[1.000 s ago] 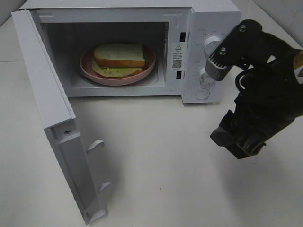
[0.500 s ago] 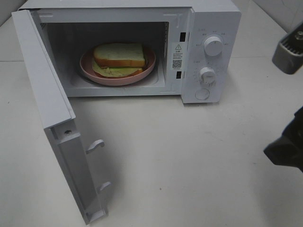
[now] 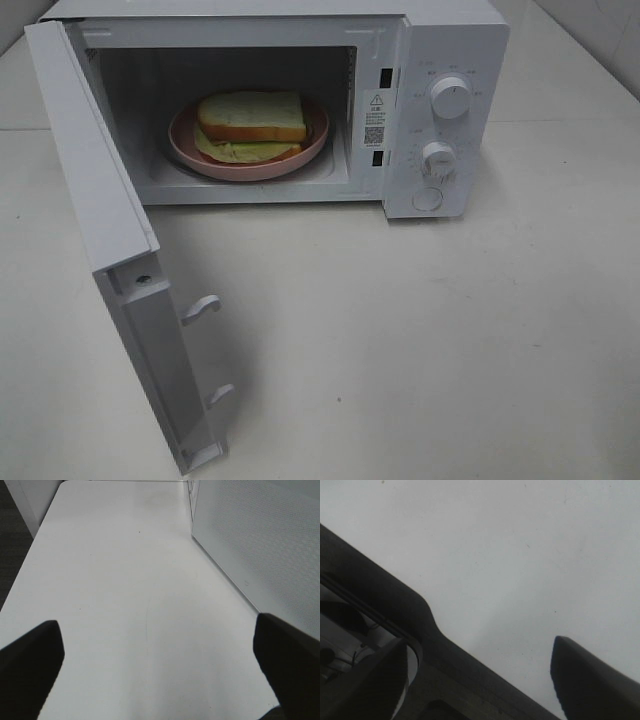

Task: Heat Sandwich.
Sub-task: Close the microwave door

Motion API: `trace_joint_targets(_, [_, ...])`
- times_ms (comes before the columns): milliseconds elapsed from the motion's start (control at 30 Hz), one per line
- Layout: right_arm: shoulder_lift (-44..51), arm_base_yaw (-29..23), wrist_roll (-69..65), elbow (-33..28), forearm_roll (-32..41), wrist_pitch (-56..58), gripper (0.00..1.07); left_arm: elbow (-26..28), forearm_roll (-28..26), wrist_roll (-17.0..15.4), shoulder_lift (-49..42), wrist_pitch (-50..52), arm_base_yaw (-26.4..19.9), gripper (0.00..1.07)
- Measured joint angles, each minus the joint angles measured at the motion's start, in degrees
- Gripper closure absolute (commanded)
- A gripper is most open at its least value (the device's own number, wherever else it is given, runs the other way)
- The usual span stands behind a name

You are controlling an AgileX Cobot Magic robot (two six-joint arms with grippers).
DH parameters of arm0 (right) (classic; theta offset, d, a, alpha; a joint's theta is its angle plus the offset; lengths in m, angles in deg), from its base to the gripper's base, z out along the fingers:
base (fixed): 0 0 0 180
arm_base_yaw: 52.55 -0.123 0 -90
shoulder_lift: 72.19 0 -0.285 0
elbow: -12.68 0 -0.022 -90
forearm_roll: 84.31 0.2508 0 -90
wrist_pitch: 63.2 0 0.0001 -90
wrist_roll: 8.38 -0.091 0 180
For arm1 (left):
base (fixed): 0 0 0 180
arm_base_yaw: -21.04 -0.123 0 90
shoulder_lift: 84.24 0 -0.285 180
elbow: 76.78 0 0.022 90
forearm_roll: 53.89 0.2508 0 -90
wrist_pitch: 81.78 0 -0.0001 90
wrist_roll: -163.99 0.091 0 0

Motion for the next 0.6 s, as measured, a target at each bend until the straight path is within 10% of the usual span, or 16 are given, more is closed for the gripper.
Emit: trace_joint_targets(600, [22.5, 21.8, -0.2, -6.6, 0.0, -1.3, 0.31, 0.0, 0.0, 0.0, 0.0, 0.0, 0.0, 0.09])
